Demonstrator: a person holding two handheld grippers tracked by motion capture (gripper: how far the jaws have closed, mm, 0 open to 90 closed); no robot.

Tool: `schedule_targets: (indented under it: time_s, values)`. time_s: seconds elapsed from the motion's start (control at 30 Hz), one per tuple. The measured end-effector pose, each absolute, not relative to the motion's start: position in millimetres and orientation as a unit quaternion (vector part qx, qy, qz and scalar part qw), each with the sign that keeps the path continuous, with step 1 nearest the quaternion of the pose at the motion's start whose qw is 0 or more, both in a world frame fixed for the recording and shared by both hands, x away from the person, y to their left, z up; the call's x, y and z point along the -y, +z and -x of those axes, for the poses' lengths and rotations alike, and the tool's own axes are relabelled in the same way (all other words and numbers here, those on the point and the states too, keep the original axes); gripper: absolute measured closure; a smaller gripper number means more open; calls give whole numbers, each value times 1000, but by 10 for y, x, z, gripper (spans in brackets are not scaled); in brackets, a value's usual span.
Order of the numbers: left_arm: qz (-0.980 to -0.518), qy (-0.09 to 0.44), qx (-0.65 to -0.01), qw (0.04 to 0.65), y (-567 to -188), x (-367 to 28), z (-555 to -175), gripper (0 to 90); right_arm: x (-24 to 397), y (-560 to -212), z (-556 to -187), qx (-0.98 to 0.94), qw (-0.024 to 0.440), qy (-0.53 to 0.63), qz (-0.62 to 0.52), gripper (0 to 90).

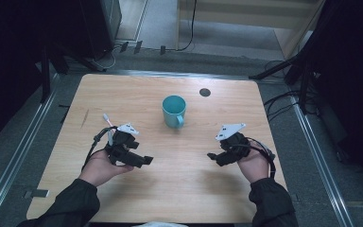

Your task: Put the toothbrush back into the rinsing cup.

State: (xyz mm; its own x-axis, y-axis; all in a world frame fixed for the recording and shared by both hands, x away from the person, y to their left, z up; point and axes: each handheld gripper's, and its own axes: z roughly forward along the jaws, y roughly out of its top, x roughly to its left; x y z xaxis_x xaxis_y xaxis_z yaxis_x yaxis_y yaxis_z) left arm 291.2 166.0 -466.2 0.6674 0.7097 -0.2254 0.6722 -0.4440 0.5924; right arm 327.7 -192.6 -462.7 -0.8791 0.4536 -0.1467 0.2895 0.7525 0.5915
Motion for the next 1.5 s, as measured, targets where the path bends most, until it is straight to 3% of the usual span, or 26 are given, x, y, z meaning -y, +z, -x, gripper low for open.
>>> schedule_targets:
  time_s: [0.03,0.23,0.3,0.5,0.87,1.07,1.5]
  values:
    - [-849,28,-407,335,-4662,-1660,-2912,278,1926,-4627,-3277,-925,142,289,-201,245]
    - [-843,62,-426,324,-4649,-1708,-2903,409,1918,-4626,-3280,-926,145,287,-198,243]
    - [-837,58,-429,336,-4626,-1744,-2912,500,1913,-4633,-3277,-927,143,285,-197,239]
    - [-832,62,-432,342,-4583,-1798,-2908,623,1892,-4642,-3280,-930,142,278,-194,239]
    - [-828,70,-443,336,-4524,-1912,-2949,715,1883,-4659,-3282,-932,140,274,-193,230]
    - [-822,92,-455,331,-4497,-1956,-2979,737,1879,-4663,-3282,-932,140,273,-192,227]
    - [-812,86,-479,321,-4532,-2102,-3120,786,1904,-4674,-3264,-932,138,273,-196,224]
